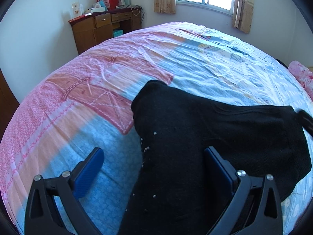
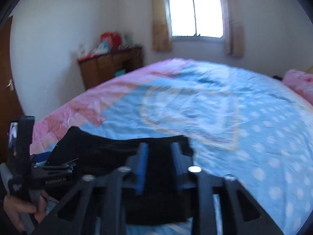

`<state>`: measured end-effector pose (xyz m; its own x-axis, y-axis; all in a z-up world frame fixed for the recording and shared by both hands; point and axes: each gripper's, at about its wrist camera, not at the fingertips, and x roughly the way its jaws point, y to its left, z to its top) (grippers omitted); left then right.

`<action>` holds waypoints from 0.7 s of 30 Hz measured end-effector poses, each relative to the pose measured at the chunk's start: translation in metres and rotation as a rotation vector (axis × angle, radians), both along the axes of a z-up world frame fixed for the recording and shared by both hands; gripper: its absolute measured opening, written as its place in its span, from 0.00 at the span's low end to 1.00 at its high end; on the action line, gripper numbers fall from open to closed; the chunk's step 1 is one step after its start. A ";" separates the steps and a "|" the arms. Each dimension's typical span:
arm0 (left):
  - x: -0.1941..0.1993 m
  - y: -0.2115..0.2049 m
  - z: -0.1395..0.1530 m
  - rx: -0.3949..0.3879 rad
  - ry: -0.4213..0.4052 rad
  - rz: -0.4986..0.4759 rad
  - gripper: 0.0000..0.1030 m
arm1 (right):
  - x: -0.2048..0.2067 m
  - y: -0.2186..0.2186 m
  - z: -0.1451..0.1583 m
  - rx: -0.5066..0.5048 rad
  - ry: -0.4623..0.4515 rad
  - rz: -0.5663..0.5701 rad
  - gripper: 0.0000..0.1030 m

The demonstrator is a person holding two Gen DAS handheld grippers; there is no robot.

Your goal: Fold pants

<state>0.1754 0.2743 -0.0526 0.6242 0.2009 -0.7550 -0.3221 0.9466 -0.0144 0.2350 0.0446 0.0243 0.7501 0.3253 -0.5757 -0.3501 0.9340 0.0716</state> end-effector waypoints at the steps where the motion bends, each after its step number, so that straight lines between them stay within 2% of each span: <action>1: 0.000 0.000 0.000 0.004 -0.001 0.001 1.00 | 0.011 0.008 -0.004 -0.010 0.024 0.017 0.16; 3: -0.001 -0.002 0.001 0.018 -0.003 0.001 1.00 | 0.036 0.018 -0.020 -0.050 0.088 0.004 0.16; 5: -0.001 -0.005 0.001 0.034 -0.003 -0.005 1.00 | 0.050 0.010 -0.039 -0.031 0.144 -0.046 0.13; 8: 0.000 -0.009 0.001 0.065 0.001 -0.003 1.00 | 0.046 0.007 -0.051 -0.047 0.098 -0.051 0.13; 11: 0.000 -0.012 0.002 0.092 0.001 -0.001 1.00 | 0.043 0.013 -0.051 -0.082 0.089 -0.039 0.20; 12: 0.000 -0.013 0.002 0.099 0.000 0.000 1.00 | 0.041 0.012 -0.051 -0.070 0.090 -0.026 0.25; 14: -0.001 -0.013 0.002 0.103 0.000 0.001 1.00 | 0.041 0.007 -0.048 -0.033 0.110 -0.006 0.26; 17: 0.000 -0.013 0.002 0.107 0.003 0.003 1.00 | 0.011 -0.003 -0.034 0.026 0.089 -0.019 0.29; 20: 0.000 -0.016 0.003 0.128 0.004 0.004 1.00 | -0.022 -0.009 -0.035 0.056 0.114 0.011 0.42; 21: 0.000 -0.017 0.003 0.139 0.003 0.004 1.00 | -0.031 -0.011 -0.038 0.055 0.116 0.011 0.42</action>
